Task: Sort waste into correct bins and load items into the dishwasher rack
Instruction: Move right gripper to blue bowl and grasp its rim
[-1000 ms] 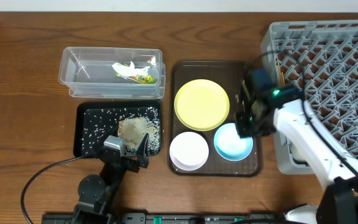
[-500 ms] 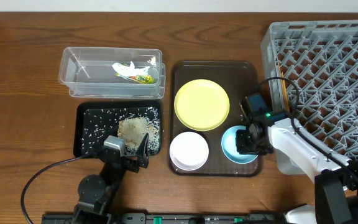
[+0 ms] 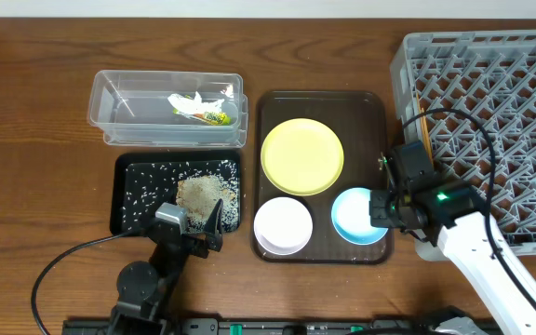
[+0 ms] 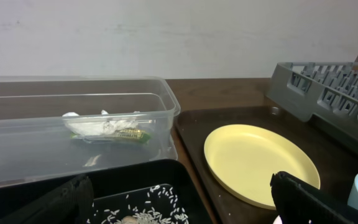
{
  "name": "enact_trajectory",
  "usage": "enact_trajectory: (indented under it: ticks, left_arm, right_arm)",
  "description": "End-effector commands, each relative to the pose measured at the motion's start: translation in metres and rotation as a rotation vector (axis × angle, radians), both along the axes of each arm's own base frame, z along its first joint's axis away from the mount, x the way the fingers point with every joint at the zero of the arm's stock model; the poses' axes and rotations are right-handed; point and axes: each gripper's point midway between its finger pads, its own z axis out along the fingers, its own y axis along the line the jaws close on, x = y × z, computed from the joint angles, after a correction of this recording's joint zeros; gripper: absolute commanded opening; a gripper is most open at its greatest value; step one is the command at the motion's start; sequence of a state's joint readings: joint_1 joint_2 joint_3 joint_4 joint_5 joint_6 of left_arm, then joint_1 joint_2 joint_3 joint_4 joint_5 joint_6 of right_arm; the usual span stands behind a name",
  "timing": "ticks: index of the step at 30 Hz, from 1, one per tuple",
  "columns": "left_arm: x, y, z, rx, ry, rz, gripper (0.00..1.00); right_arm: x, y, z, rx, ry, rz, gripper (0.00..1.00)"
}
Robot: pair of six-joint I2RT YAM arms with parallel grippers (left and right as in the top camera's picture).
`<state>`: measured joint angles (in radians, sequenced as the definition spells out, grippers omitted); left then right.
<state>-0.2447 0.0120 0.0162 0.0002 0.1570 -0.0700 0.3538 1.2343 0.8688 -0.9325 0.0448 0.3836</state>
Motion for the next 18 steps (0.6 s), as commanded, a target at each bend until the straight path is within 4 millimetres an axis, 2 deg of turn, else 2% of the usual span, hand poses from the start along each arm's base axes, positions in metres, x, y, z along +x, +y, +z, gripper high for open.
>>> enact_trajectory:
  ticks: [1,7,9,16,18]
  left_arm:
    - [0.0,0.001,-0.006,0.016,0.007,0.001,0.93]
    - [0.0,0.001,-0.006,0.016,0.007,0.001,0.93]
    - [0.0,0.001,-0.006,0.016,0.006,0.001,0.93]
    - [0.0,0.001,-0.006,0.016,0.007,0.002,0.93]
    - [0.0,0.001,-0.006,0.016,0.007,0.001,0.93]
  right_arm:
    - [0.003,-0.016,-0.006,-0.077,-0.006,-0.051,0.36]
    - [-0.001,-0.021,-0.05,-0.12,0.06,-0.071,0.34]
    - [-0.003,-0.015,-0.059,-0.095,0.093,-0.062,0.25]
    - [-0.01,-0.006,-0.067,-0.052,0.152,-0.049,0.01]
    - [-0.012,-0.002,-0.065,-0.027,0.159,-0.044,0.01]
